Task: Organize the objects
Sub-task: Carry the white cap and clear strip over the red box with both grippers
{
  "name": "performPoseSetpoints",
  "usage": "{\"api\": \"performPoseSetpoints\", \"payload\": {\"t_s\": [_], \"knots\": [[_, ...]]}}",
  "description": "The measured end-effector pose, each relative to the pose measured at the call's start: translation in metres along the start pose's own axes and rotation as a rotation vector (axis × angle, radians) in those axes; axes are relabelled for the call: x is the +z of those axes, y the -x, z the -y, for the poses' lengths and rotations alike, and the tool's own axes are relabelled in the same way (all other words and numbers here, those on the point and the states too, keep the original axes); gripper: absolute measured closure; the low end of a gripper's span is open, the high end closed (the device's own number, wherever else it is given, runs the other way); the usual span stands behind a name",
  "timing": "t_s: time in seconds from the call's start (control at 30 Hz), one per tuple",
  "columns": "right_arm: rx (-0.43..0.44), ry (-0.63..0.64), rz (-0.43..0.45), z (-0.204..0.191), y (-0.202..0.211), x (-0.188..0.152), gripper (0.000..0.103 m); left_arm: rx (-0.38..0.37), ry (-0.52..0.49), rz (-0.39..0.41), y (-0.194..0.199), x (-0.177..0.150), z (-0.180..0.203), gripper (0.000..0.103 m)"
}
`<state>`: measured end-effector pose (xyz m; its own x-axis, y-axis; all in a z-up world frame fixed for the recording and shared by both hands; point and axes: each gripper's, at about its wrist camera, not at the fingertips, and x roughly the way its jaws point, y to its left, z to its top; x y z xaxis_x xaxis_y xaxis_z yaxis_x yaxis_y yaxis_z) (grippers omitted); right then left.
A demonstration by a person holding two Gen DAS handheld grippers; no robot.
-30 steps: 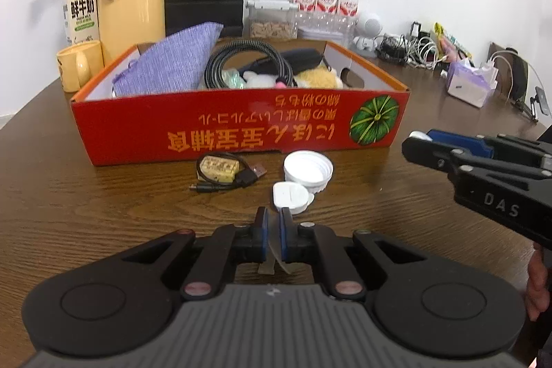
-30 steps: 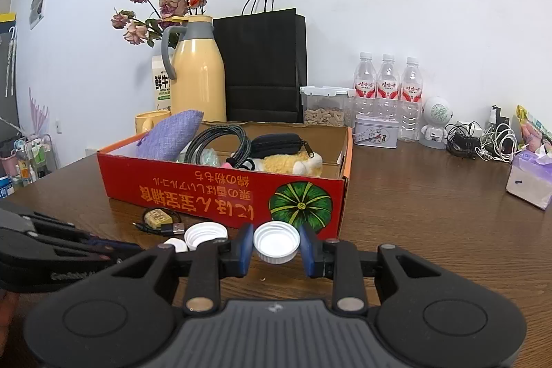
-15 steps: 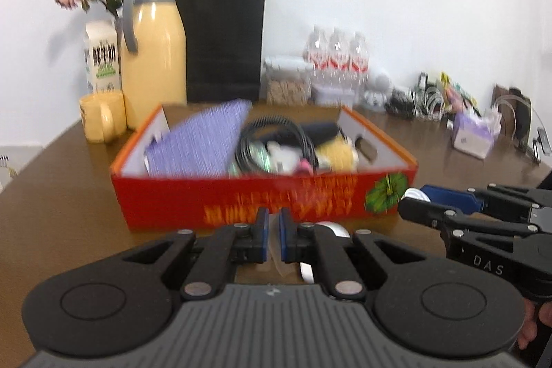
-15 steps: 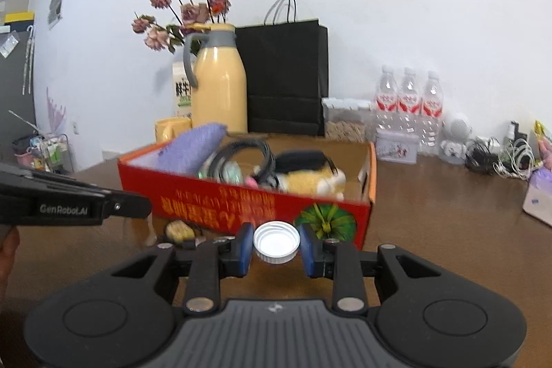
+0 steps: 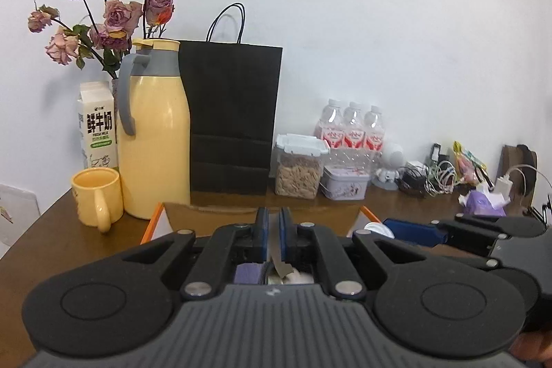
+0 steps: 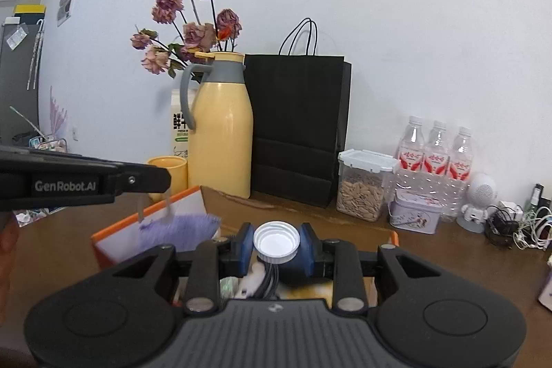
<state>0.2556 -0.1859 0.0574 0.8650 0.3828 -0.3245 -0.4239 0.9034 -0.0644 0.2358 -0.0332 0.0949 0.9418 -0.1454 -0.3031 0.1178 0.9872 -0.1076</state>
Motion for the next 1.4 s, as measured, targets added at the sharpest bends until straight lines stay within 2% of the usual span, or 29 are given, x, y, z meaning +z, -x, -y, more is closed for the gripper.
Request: {"api": "performPoseSetpoints", "payload": {"t_s": [0.27,0.43,0.67,0.73,0.77,0.8,0.87,0.9,0.97,1.4], "knots": [[-0.020,-0.032,-0.052,0.010,-0.055,0.010,0.076,0.016,0.061,-0.040,-0.056,0.010,-0.018,0.096],[-0.028,-0.068,-0.059,0.020,-0.071,0.004,0.076,0.009,0.116,-0.057,-0.078,0.005,-0.027,0.096],[-0.022,-0.101,-0.098,0.032,-0.078,-0.006,0.075,0.034,0.078,-0.096,-0.089,-0.003,-0.026,0.095],[-0.016,-0.106,-0.112,0.032,-0.080,-0.008,0.073,0.052,0.063,-0.087,-0.087,-0.004,-0.024,0.084],[-0.014,-0.106,-0.116,0.031,-0.080,-0.008,0.061,0.056,0.055,-0.080,-0.085,-0.003,-0.023,0.060],[-0.015,-0.107,-0.112,0.031,-0.079,-0.008,0.052,0.064,0.050,-0.068,-0.083,-0.003,-0.023,0.029],[-0.020,-0.104,-0.099,0.030,-0.077,-0.007,0.008,0.093,0.038,-0.029,-0.078,-0.002,-0.021,0.007],[-0.021,-0.104,-0.091,0.030,-0.075,-0.007,0.002,0.105,0.032,-0.011,-0.076,-0.001,-0.021,0.000],[-0.013,-0.108,-0.084,0.029,-0.074,-0.006,0.000,0.124,0.030,0.012,-0.073,0.000,-0.020,0.000],[-0.021,-0.104,-0.097,0.028,-0.074,-0.005,0.000,0.145,0.046,0.008,-0.070,0.003,-0.020,0.000]]}}
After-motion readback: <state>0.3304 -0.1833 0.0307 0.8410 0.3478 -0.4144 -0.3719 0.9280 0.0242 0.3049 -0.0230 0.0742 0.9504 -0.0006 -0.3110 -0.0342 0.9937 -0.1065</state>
